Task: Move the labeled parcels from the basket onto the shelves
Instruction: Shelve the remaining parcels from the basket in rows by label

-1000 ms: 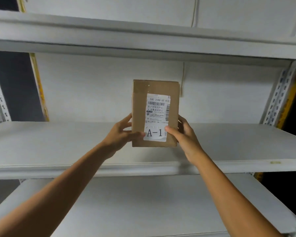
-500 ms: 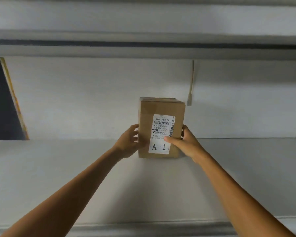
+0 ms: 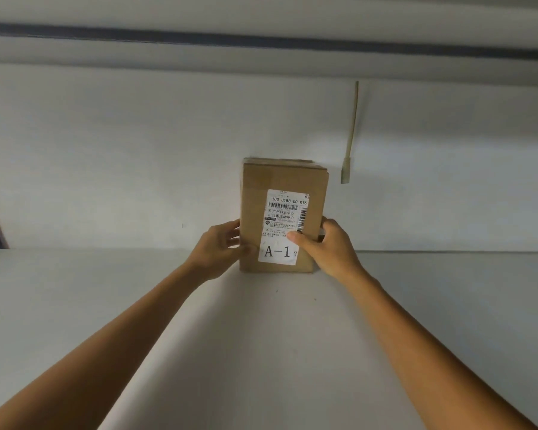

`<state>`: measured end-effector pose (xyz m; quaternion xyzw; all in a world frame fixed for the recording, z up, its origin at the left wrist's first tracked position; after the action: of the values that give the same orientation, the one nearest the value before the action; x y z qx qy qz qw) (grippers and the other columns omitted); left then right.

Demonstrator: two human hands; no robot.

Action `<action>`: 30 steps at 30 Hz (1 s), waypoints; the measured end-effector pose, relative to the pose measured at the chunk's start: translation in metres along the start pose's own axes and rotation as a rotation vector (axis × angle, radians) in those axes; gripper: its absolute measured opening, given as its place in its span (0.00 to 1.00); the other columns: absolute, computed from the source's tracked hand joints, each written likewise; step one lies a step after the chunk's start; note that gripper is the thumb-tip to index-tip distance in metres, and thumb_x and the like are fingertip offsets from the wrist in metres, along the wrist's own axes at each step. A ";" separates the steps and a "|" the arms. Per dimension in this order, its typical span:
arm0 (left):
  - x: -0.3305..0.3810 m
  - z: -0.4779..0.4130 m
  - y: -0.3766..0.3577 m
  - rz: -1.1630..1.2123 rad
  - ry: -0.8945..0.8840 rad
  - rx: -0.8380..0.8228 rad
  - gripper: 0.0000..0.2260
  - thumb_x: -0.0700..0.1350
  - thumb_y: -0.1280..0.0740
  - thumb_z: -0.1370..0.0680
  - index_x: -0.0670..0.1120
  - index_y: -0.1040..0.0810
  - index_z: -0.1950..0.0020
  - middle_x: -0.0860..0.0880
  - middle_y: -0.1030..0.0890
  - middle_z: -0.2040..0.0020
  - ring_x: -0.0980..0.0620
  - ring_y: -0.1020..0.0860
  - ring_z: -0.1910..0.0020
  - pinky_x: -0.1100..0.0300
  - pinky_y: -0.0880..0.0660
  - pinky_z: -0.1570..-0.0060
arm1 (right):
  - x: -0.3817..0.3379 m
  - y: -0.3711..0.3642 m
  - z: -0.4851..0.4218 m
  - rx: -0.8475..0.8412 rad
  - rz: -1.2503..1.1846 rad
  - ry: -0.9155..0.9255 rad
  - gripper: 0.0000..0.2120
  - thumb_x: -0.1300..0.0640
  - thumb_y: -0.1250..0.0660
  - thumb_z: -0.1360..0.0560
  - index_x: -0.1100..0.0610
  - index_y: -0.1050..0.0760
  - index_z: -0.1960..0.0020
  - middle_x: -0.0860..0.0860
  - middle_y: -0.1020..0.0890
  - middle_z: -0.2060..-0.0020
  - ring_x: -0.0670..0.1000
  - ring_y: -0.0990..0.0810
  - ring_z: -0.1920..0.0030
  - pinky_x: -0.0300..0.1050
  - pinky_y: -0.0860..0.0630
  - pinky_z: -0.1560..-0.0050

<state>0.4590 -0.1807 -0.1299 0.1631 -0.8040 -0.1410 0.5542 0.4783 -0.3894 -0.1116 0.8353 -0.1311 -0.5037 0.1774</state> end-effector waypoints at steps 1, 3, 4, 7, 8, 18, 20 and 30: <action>-0.001 0.001 0.000 0.007 0.013 0.007 0.18 0.37 0.27 0.28 0.49 0.21 0.40 0.52 0.16 0.46 0.55 0.18 0.47 0.60 0.22 0.47 | 0.002 0.000 0.001 0.011 0.027 -0.033 0.12 0.51 0.27 0.28 0.44 0.25 0.46 0.41 0.19 0.52 0.40 0.19 0.51 0.31 0.24 0.53; 0.000 0.005 -0.004 0.064 0.067 0.009 0.18 0.35 0.29 0.28 0.53 0.21 0.44 0.54 0.16 0.47 0.53 0.18 0.47 0.60 0.21 0.48 | 0.002 0.003 0.005 0.048 0.175 -0.101 0.21 0.43 0.27 0.30 0.45 0.27 0.40 0.43 0.18 0.48 0.48 0.19 0.48 0.43 0.23 0.48; 0.001 0.007 -0.006 0.092 0.099 0.014 0.18 0.35 0.29 0.29 0.56 0.21 0.46 0.55 0.16 0.49 0.52 0.18 0.47 0.60 0.22 0.50 | -0.001 0.005 0.008 0.078 0.257 -0.128 0.25 0.40 0.28 0.31 0.47 0.29 0.37 0.43 0.18 0.47 0.50 0.19 0.47 0.46 0.23 0.49; 0.004 0.016 -0.009 0.164 0.206 0.080 0.16 0.40 0.30 0.29 0.57 0.21 0.45 0.53 0.17 0.49 0.49 0.20 0.45 0.62 0.25 0.56 | -0.011 0.008 0.014 0.155 0.275 -0.183 0.28 0.42 0.27 0.30 0.53 0.33 0.38 0.48 0.19 0.45 0.53 0.19 0.46 0.44 0.27 0.51; 0.005 0.021 -0.009 0.158 0.228 0.094 0.19 0.44 0.30 0.30 0.54 0.23 0.40 0.50 0.18 0.45 0.47 0.21 0.42 0.61 0.25 0.56 | -0.013 0.008 0.017 0.171 0.243 -0.199 0.26 0.45 0.26 0.30 0.55 0.33 0.39 0.49 0.19 0.45 0.54 0.20 0.46 0.44 0.27 0.51; 0.047 0.067 -0.005 -0.142 0.169 -0.025 0.31 0.49 0.33 0.26 0.50 0.38 0.24 0.44 0.31 0.28 0.50 0.30 0.33 0.54 0.32 0.35 | -0.044 0.017 0.073 0.009 0.143 -0.280 0.22 0.45 0.34 0.23 0.54 0.30 0.33 0.50 0.26 0.34 0.52 0.28 0.34 0.42 0.33 0.43; 0.057 0.074 -0.010 -0.296 0.121 -0.128 0.26 0.46 0.34 0.23 0.49 0.36 0.26 0.46 0.29 0.29 0.48 0.27 0.35 0.58 0.31 0.38 | -0.062 0.025 0.091 -0.018 0.215 -0.252 0.22 0.46 0.35 0.23 0.52 0.31 0.31 0.49 0.27 0.32 0.51 0.28 0.33 0.41 0.34 0.43; 0.150 0.131 -0.094 -0.397 -0.121 -0.439 0.22 0.44 0.37 0.20 0.51 0.34 0.27 0.47 0.32 0.28 0.47 0.32 0.31 0.61 0.35 0.36 | -0.099 0.112 0.216 0.115 0.361 -0.383 0.29 0.45 0.38 0.21 0.51 0.40 0.24 0.51 0.36 0.25 0.53 0.34 0.28 0.40 0.36 0.39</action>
<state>0.2959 -0.3223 -0.0867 0.1848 -0.7381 -0.4266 0.4890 0.2362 -0.4863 -0.0780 0.6965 -0.3374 -0.6046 0.1886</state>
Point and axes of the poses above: each hand's wrist, its own z-axis away from the middle knuckle, its own y-axis out of the back of the hand, x = y × z, the point moved 8 cm from there along -z, towards the middle knuckle
